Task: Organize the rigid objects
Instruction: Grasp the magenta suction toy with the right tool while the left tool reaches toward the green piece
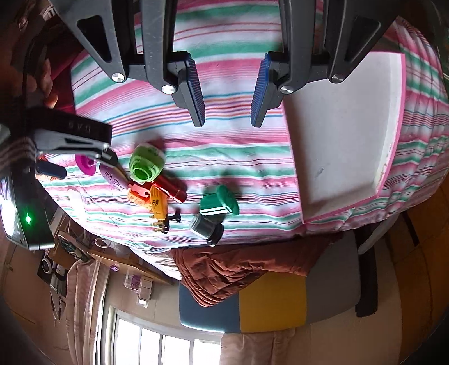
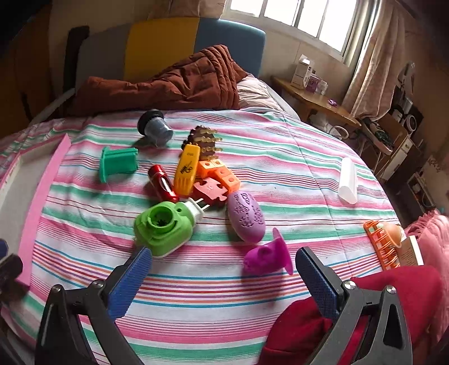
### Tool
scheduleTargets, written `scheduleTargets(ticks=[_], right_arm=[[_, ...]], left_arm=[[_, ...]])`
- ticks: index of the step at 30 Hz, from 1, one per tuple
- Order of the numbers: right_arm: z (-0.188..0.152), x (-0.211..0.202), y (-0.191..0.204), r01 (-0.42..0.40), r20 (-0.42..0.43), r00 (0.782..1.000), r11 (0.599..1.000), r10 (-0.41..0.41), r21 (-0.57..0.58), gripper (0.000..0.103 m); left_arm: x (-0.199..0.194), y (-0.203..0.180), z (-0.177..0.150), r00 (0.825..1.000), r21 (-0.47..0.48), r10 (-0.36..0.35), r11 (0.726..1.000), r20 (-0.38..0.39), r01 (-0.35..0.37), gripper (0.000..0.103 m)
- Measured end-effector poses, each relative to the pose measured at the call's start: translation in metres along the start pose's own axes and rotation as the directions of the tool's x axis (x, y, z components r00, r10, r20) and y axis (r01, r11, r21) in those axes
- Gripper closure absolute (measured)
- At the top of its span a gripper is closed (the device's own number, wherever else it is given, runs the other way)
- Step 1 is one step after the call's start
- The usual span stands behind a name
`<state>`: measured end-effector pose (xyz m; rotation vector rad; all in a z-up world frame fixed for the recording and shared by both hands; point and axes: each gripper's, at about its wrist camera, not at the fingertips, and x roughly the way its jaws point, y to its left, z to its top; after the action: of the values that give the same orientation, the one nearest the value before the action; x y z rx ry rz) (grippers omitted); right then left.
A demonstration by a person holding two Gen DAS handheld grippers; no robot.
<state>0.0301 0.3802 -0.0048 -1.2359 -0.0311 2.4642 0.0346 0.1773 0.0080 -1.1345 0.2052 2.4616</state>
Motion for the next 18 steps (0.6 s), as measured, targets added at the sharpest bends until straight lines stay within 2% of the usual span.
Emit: scheduleTargets(ticks=[3,7,9,13,18], right_arm=[[0.001,0.006,-0.005,0.017,-0.03,0.999,1.0,-0.017,0.0,0.0],[0.008,0.027,-0.011,-0.006,-0.132,0.991,0.998,-0.002,-0.057,0.002],[0.013,0.037,-0.018,0.011,-0.174,0.984,0.997,-0.024,-0.08,0.004],[0.016,0.057,-0.033,0.018,-0.234,0.972,0.997,-0.036,-0.078,0.02],[0.013,0.082,-0.058,0.002,-0.324,0.946,1.0,0.005,0.022,0.039]], left_arm=[[0.004,-0.004,0.003,1.0,0.007,-0.018,1.0,0.001,0.018,0.069],[0.011,-0.009,0.004,1.0,0.029,-0.018,0.999,-0.011,0.018,0.07],[0.014,-0.009,0.003,1.0,0.023,-0.024,0.999,-0.02,0.024,0.069],[0.02,-0.004,0.002,0.997,-0.02,-0.068,0.998,-0.034,0.067,0.069],[0.022,-0.005,0.0,0.996,-0.022,-0.08,0.997,-0.033,0.079,0.069]])
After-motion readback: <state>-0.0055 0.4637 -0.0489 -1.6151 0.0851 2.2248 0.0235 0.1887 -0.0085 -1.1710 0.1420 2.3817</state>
